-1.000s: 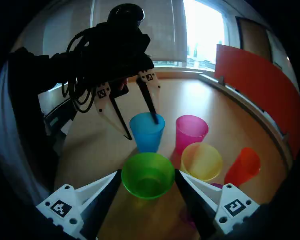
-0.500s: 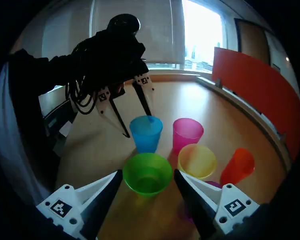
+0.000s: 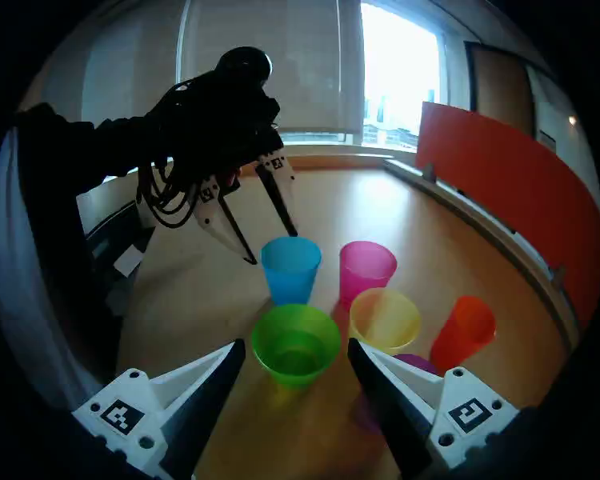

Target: Pour water

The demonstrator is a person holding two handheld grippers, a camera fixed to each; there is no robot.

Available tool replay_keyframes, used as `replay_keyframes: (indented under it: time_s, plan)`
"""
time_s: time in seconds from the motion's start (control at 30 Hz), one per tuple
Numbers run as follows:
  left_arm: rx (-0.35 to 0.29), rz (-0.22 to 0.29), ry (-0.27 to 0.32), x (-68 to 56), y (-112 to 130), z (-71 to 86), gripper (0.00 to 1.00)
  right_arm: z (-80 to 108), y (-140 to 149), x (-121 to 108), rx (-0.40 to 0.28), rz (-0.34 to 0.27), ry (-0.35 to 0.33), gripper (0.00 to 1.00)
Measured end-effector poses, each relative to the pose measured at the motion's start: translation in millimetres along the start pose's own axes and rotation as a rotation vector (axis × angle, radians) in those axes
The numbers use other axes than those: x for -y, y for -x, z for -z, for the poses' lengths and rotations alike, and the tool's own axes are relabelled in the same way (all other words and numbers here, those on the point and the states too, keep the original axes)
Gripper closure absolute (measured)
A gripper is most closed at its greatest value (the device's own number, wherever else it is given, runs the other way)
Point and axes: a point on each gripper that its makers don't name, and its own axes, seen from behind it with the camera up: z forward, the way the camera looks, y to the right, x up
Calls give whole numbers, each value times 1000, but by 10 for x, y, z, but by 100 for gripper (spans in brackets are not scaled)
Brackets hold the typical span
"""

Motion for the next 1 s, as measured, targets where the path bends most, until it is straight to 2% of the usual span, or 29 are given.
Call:
replay_keyframes:
  time_s: [0.27, 0.5, 0.67, 1.0]
  plan:
    - [-21, 46, -76, 223, 52, 102, 10, 139, -45, -52, -39, -27, 40, 0]
    - [-83, 103, -138, 365, -11, 163, 10, 218, -96, -83, -87, -68, 69, 0]
    - [-115, 121, -195, 490, -40, 198, 10, 272, -105, -126, -110, -86, 101, 0]
    - [-240, 205, -315, 707, -183, 374, 10, 481, -145, -336, -179, -148, 217, 0]
